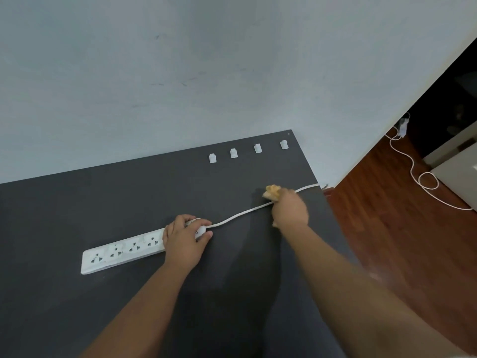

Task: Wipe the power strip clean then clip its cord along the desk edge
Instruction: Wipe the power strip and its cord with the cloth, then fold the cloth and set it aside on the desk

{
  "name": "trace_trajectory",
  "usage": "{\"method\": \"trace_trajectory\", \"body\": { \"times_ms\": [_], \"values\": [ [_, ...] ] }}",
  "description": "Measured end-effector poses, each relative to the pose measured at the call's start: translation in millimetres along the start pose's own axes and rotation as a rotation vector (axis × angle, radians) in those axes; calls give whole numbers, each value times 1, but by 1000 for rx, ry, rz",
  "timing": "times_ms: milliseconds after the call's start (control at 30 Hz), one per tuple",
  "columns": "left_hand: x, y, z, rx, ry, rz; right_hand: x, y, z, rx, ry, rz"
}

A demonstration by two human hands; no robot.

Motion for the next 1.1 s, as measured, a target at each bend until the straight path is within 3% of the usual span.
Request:
{"method": "trace_trajectory", "body": {
  "times_ms": [133, 200, 333, 567, 700, 767, 833, 900, 967, 1033, 1100],
  "values": [
    [1, -3, 1, -32, 39, -10, -52, -61, 41, 387, -122, 74],
    [2, -3, 2, -59, 59, -3, -58, -71, 50, 440, -164, 94],
    [3, -4, 6, -68, 29, -6, -37, -39, 28, 295, -89, 111],
    [8, -10, 4, -161, 64, -21, 38, 28, -48, 3, -140, -68],
    [10, -12, 10, -178, 105, 92, 56, 37, -56, -133, -146, -143],
    [13, -18, 11, -185, 146, 137, 64, 25, -50, -113, 18, -302],
    [16, -25, 7, -226, 107, 104, 68, 0, -31, -62, 413, -345],
    [22, -35, -3, -261, -26, 57, 67, -30, -7, -55, 967, -149],
    [29, -42, -18, -275, -201, 48, 58, -59, 9, -96, 1457, 188],
    [41, -49, -38, -247, -402, 61, 46, -81, 20, -145, 1671, 488],
    [53, -56, -53, -142, -677, 75, 35, -103, 32, -164, 1687, 703]
  ]
}}
Point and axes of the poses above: each hand's wrist, its own y-axis towards the middle knuckle, its own x-axis out of the back of the hand, z = x × y, the point moved 1 cm from there along y, towards the middle knuckle, and after that the axes turned 3 degrees about -x, right-handed, at the moved point
